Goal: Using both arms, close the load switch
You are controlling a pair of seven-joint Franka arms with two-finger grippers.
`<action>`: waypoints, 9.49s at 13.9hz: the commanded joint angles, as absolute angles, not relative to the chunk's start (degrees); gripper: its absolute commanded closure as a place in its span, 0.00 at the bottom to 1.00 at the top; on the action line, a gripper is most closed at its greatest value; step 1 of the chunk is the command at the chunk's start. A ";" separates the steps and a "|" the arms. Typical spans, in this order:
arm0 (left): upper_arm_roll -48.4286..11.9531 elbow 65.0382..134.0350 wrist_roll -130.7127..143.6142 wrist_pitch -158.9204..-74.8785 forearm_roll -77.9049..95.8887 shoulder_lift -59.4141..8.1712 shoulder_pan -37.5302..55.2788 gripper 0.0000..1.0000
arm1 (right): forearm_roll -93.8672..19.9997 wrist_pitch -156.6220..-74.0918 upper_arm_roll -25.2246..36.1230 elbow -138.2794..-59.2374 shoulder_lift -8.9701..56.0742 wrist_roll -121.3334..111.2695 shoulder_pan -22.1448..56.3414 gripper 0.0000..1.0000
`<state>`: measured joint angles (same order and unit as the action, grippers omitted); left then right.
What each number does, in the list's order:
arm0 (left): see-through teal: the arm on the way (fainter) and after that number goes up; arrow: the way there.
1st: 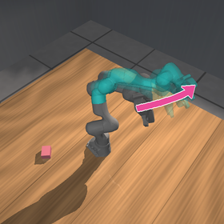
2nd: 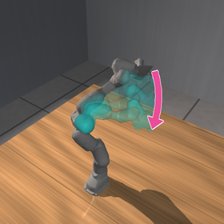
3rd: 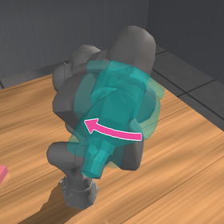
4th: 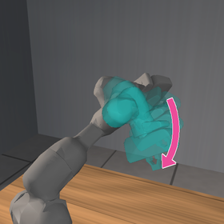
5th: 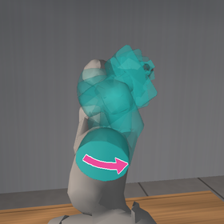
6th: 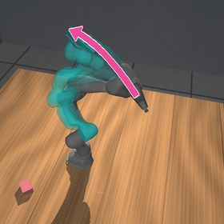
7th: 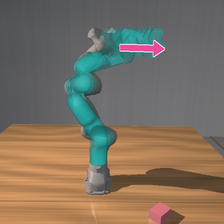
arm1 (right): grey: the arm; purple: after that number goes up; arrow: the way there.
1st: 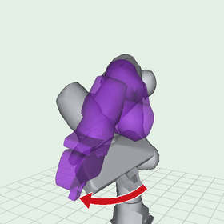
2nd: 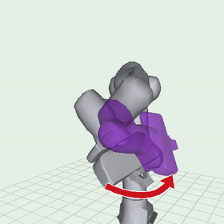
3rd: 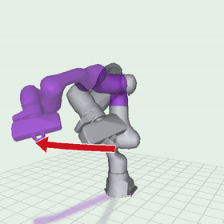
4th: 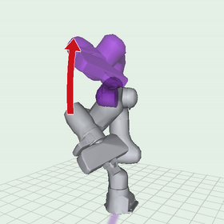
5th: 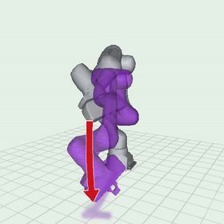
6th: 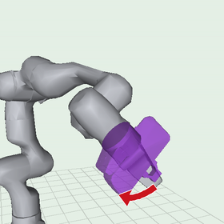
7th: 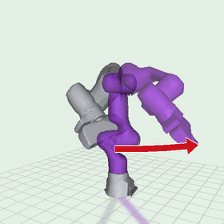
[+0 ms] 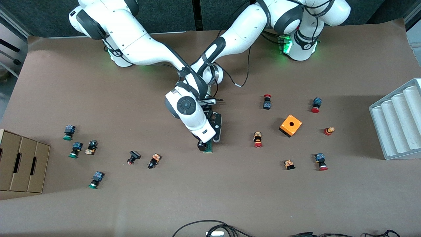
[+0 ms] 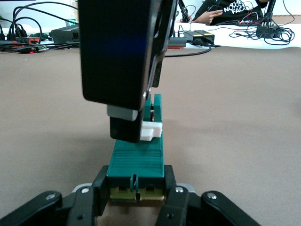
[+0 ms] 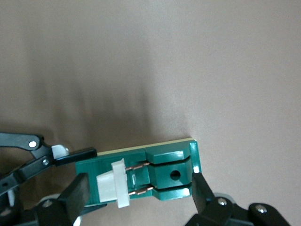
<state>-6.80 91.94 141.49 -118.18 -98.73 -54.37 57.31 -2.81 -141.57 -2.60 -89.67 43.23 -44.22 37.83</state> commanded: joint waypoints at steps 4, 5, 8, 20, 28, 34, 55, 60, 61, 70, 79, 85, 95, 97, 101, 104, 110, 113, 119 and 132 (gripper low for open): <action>-6.33 92.99 142.91 -118.56 -99.32 -53.61 57.48 0.63 | -1.41 -142.82 -2.20 -89.91 43.95 -44.03 38.06 0.02; -6.33 92.99 142.91 -118.56 -99.32 -53.61 57.48 0.63 | -1.41 -142.74 -2.20 -89.91 43.86 -44.03 37.88 0.02; -6.33 92.99 142.91 -118.56 -99.32 -53.61 57.39 0.63 | -1.41 -142.56 -2.20 -90.17 43.68 -44.12 37.79 0.02; -6.33 93.08 143.00 -118.56 -99.32 -53.61 57.39 0.63 | -0.97 -142.91 -2.20 -90.35 43.59 -44.82 38.23 0.02; -6.33 93.08 143.00 -118.56 -99.32 -53.61 57.39 0.63 | -0.62 -142.91 -2.29 -90.26 43.59 -45.62 38.23 0.04; -6.33 92.99 143.00 -118.56 -99.32 -53.61 57.39 0.63 | -0.62 -143.26 -2.20 -90.26 43.68 -46.40 38.32 0.22; -6.33 92.90 142.91 -118.65 -99.40 -53.61 57.39 0.62 | 1.32 -143.35 -2.20 -89.91 43.59 -49.13 37.44 0.27; -6.33 92.81 143.00 -118.65 -99.40 -53.61 57.30 0.62 | 1.41 -143.35 -2.20 -89.82 43.51 -49.31 36.91 0.27; -6.33 92.81 143.00 -118.74 -99.40 -53.61 57.30 0.62 | 1.41 -143.26 -2.20 -89.82 43.42 -49.22 36.91 0.27; -6.33 92.81 142.91 -118.74 -99.40 -53.61 57.30 0.62 | 0.88 -142.91 -2.20 -89.65 42.72 -48.96 36.83 0.29; -6.33 92.81 142.91 -118.74 -99.40 -53.61 57.30 0.62 | 0.79 -142.82 -2.28 -89.56 42.01 -48.96 35.86 0.29; -6.33 92.81 142.91 -118.74 -99.40 -53.61 57.30 0.62 | 0.70 -142.73 -2.37 -89.03 41.84 -48.96 35.60 0.29; -6.24 92.81 142.91 -118.74 -99.40 -53.61 57.30 0.62 | 0.70 -142.82 -2.72 -88.95 41.75 -48.60 35.77 0.40; -6.24 92.81 142.82 -118.74 -99.40 -53.61 57.30 0.62 | 0.62 -142.82 -2.72 -89.03 41.75 -48.43 35.77 0.40; -6.24 92.81 142.74 -118.92 -99.41 -53.61 57.22 0.62 | 0.62 -143.09 -2.72 -89.03 41.75 -47.47 36.03 0.46; -6.24 92.81 142.73 -118.92 -99.49 -53.61 57.30 0.62 | 0.70 -143.35 -2.72 -88.95 41.84 -46.14 36.65 0.49; -6.24 92.81 142.74 -118.92 -99.40 -53.61 57.30 0.62 | 0.79 -143.44 -2.72 -88.95 42.01 -46.05 36.48 0.51; -6.24 92.73 142.82 -118.92 -99.49 -53.61 57.22 0.62 | 0.88 -143.53 -2.72 -88.68 42.10 -46.23 36.47 0.51; -6.24 92.81 142.73 -118.83 -99.49 -53.61 57.22 0.62 | 0.97 -144.93 -2.64 -88.51 42.63 -46.23 36.47 0.51; -6.24 92.72 142.73 -118.92 -99.49 -53.61 57.22 0.62 | 1.05 -146.34 -2.29 -87.19 43.86 -46.84 36.47 0.51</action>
<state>-6.73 91.97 141.86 -118.27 -98.91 -54.37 57.29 -1.12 -144.47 -2.56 -89.25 42.16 -47.46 36.52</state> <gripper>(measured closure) 0.515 0.515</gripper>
